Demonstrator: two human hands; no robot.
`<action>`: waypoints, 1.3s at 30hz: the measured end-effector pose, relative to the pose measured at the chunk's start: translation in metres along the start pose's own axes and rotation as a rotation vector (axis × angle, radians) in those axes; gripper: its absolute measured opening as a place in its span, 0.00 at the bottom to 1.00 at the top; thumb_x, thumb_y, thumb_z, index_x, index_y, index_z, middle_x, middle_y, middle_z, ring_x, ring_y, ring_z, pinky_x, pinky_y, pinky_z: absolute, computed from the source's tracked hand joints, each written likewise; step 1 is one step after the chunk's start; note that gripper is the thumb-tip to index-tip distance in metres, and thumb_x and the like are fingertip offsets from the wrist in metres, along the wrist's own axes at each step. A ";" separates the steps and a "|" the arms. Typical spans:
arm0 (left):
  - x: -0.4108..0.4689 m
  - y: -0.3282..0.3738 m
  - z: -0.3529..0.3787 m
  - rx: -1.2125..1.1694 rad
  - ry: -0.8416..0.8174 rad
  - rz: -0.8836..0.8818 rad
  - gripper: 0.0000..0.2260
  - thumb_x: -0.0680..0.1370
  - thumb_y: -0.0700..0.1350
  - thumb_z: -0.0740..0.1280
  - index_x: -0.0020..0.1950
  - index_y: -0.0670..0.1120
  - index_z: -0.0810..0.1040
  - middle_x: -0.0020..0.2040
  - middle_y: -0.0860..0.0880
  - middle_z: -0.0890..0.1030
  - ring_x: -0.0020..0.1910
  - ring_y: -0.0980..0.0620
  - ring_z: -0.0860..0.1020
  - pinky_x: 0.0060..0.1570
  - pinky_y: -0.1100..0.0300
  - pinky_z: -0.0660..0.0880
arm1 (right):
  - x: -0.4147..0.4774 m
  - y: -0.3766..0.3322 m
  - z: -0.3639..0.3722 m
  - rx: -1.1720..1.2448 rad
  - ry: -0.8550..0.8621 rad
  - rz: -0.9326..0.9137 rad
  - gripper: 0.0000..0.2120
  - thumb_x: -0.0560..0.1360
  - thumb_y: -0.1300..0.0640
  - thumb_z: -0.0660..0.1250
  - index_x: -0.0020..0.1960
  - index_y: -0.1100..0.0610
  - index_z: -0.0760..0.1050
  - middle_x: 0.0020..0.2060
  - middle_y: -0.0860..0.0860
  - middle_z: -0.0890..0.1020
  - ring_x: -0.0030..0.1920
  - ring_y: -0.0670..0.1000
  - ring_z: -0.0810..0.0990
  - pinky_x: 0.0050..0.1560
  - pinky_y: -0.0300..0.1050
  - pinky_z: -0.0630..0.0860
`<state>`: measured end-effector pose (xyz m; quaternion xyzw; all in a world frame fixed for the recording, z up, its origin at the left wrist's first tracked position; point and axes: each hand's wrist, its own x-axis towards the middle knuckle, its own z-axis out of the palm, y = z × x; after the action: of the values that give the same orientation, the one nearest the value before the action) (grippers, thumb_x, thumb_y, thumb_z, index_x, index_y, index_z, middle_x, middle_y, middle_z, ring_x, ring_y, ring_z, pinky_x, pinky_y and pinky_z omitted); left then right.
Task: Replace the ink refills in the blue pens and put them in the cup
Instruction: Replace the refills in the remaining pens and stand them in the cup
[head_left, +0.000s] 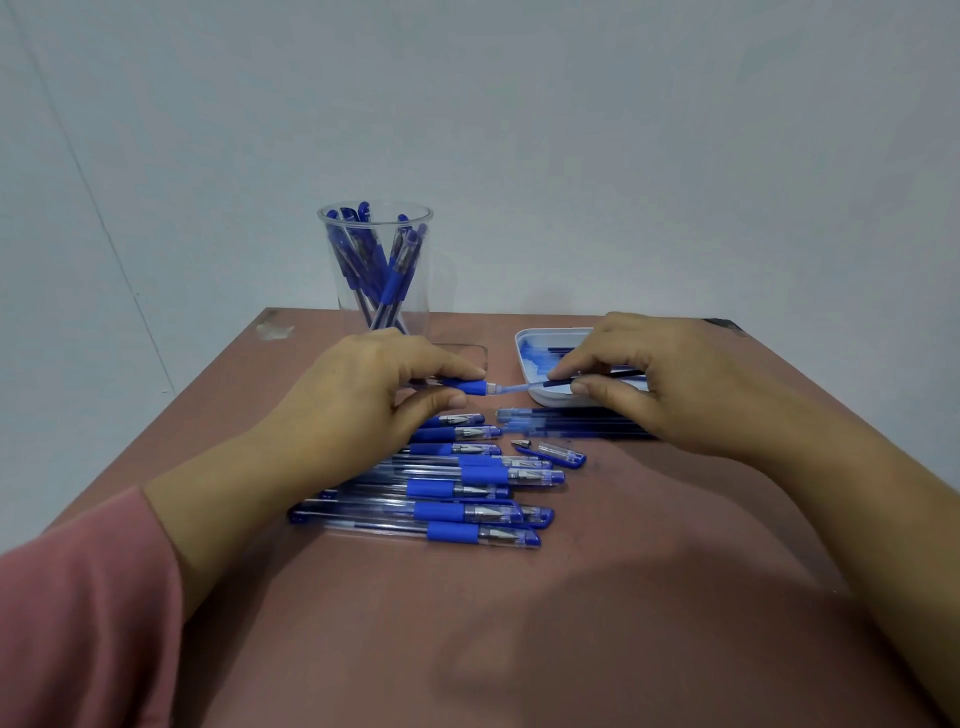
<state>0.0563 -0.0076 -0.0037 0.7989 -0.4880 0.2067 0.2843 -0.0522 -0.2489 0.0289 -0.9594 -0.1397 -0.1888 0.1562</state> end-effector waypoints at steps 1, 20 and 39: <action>0.000 0.000 0.000 0.005 0.001 0.008 0.12 0.74 0.46 0.72 0.57 0.55 0.82 0.42 0.70 0.73 0.44 0.59 0.76 0.46 0.59 0.77 | 0.000 -0.001 0.000 -0.004 0.002 -0.002 0.10 0.76 0.61 0.68 0.53 0.48 0.82 0.46 0.44 0.81 0.49 0.34 0.74 0.47 0.23 0.64; -0.001 0.009 0.002 0.000 -0.046 -0.046 0.12 0.74 0.52 0.69 0.57 0.57 0.82 0.40 0.71 0.73 0.45 0.66 0.75 0.45 0.74 0.70 | 0.004 0.003 0.018 0.034 0.064 -0.064 0.08 0.74 0.51 0.68 0.52 0.45 0.82 0.42 0.42 0.82 0.45 0.40 0.78 0.46 0.32 0.71; -0.001 0.010 0.001 -0.036 -0.002 -0.089 0.12 0.75 0.51 0.69 0.59 0.58 0.81 0.40 0.75 0.70 0.44 0.77 0.72 0.43 0.78 0.67 | 0.005 0.003 0.021 0.071 0.168 -0.079 0.10 0.71 0.49 0.70 0.52 0.41 0.76 0.44 0.37 0.79 0.47 0.43 0.79 0.50 0.45 0.77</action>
<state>0.0469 -0.0110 -0.0023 0.8148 -0.4559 0.1840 0.3071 -0.0399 -0.2428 0.0116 -0.9279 -0.1703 -0.2695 0.1936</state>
